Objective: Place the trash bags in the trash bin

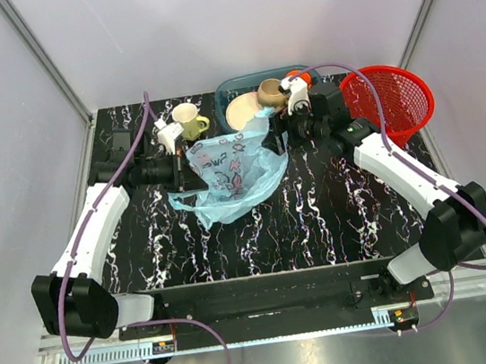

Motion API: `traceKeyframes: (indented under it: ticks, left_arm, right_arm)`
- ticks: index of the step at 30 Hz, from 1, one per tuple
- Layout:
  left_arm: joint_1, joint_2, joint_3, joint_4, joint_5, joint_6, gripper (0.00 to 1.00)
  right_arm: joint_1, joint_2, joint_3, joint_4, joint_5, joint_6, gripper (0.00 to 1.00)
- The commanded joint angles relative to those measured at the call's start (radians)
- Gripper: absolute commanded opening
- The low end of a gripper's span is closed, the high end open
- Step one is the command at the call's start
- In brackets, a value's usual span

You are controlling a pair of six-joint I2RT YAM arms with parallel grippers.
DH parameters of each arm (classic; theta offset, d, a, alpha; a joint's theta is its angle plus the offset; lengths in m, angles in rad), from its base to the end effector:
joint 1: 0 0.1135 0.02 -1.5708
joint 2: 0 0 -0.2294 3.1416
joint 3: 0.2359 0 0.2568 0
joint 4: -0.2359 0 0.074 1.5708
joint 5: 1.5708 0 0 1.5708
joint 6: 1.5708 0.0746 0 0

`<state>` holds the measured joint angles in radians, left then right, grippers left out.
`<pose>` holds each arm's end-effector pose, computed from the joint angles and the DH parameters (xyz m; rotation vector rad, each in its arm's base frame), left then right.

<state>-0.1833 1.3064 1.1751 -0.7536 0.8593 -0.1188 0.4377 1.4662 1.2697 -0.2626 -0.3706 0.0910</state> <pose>0.2780 -0.1090 0.2668 0.4580 2.3258 -1.1854 0.3339 0.1861 0.2882 -0.5902 1.9833 0.7055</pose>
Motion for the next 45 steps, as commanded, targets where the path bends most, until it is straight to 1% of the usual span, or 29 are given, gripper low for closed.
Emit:
traceKeyframes:
  ticks: [1,2,3,4,6,8,12,15,18,22,24,25,27,28,29,30,31,32,33,34,36,37,38,40,43,44,45]
  left_arm:
    - [0.002,0.013,0.100,-0.098,0.043,0.108,0.00]
    - [0.002,0.014,0.107,-0.119,0.032,0.137,0.00]
    - [0.002,0.014,0.112,-0.125,0.029,0.149,0.00]
    - [0.002,0.016,0.123,-0.133,0.027,0.159,0.00]
    - [0.002,0.027,0.135,-0.159,0.029,0.185,0.00]
    - [0.001,0.039,0.152,-0.182,0.038,0.214,0.00]
    - [0.002,0.053,0.166,-0.184,0.044,0.216,0.00]
    - [0.002,0.060,0.178,-0.181,0.037,0.206,0.00]
    - [0.010,0.060,0.175,-0.181,0.035,0.202,0.00]
    - [0.027,0.068,0.167,-0.176,0.038,0.180,0.00]
    - [0.027,0.067,0.155,-0.156,0.037,0.166,0.00]
    - [0.027,0.064,0.153,-0.145,0.035,0.162,0.00]
    - [0.027,0.065,0.150,-0.145,0.038,0.160,0.00]
    - [0.027,0.065,0.147,-0.144,0.035,0.159,0.00]
    - [0.027,0.065,0.144,-0.144,0.032,0.160,0.00]
    - [0.027,0.065,0.144,-0.144,0.029,0.165,0.00]
    - [0.028,0.065,0.140,-0.139,0.017,0.162,0.19]
    - [0.033,0.060,0.136,-0.138,0.001,0.162,0.38]
    - [0.044,0.054,0.133,-0.138,0.001,0.163,0.52]
    - [0.080,0.031,0.118,-0.136,-0.002,0.159,0.69]
    - [0.123,0.002,0.101,-0.138,-0.035,0.160,0.78]
    - [0.171,-0.019,0.091,-0.173,-0.036,0.194,0.85]
    - [0.182,-0.028,0.066,-0.196,-0.034,0.214,0.89]
    - [0.241,-0.050,0.044,-0.254,-0.029,0.279,0.90]
    - [0.265,-0.081,-0.003,-0.311,-0.034,0.347,0.93]
    - [0.269,-0.090,-0.015,-0.322,-0.025,0.363,0.96]
    - [0.275,-0.099,-0.046,-0.331,-0.022,0.378,0.97]
  right_arm:
    - [0.004,-0.004,0.063,-0.042,0.056,-0.224,0.84]
    - [0.003,-0.004,0.072,-0.064,0.076,-0.244,0.89]
    - [-0.001,-0.001,0.083,-0.088,0.105,-0.261,0.90]
    - [-0.005,-0.003,0.095,-0.137,0.099,-0.301,0.91]
    - [-0.013,-0.021,0.111,-0.159,0.073,-0.319,0.92]
    - [-0.016,-0.046,0.105,-0.159,0.036,-0.350,0.92]
    - [-0.016,-0.027,0.129,-0.199,-0.050,-0.364,0.82]
    - [-0.014,0.000,0.154,-0.335,-0.112,-0.379,0.81]
    - [-0.016,-0.023,0.131,-0.386,-0.099,-0.399,0.79]
    - [-0.017,-0.073,0.137,-0.481,-0.105,-0.416,0.86]
    - [-0.019,-0.093,0.123,-0.507,-0.123,-0.410,0.88]
    - [-0.017,-0.110,0.105,-0.507,-0.122,-0.410,0.87]
    - [-0.017,-0.124,0.085,-0.497,-0.105,-0.407,0.69]
    - [-0.019,-0.132,0.077,-0.495,-0.100,-0.405,0.57]
    - [-0.017,-0.133,0.074,-0.491,-0.097,-0.402,0.44]
    - [-0.017,-0.135,0.073,-0.465,-0.097,-0.380,0.15]
    - [-0.017,-0.136,0.074,-0.449,-0.097,-0.364,0.00]
    - [-0.017,-0.138,0.076,-0.432,-0.088,-0.341,0.00]
    - [-0.017,-0.136,0.077,-0.402,-0.082,-0.291,0.00]
    - [-0.019,-0.133,0.082,-0.392,-0.073,-0.262,0.00]
    - [-0.027,-0.133,0.083,-0.383,-0.054,-0.179,0.00]
    - [-0.033,-0.138,0.076,-0.382,-0.047,-0.151,0.00]
    - [-0.037,-0.141,0.069,-0.376,-0.031,-0.122,0.00]
    - [-0.043,-0.142,0.053,-0.363,-0.021,-0.039,0.00]
    - [-0.054,-0.132,0.036,-0.369,0.013,0.071,0.00]
    - [-0.059,-0.130,0.031,-0.371,0.031,0.096,0.00]
    - [-0.062,-0.130,0.023,-0.372,0.045,0.146,0.00]
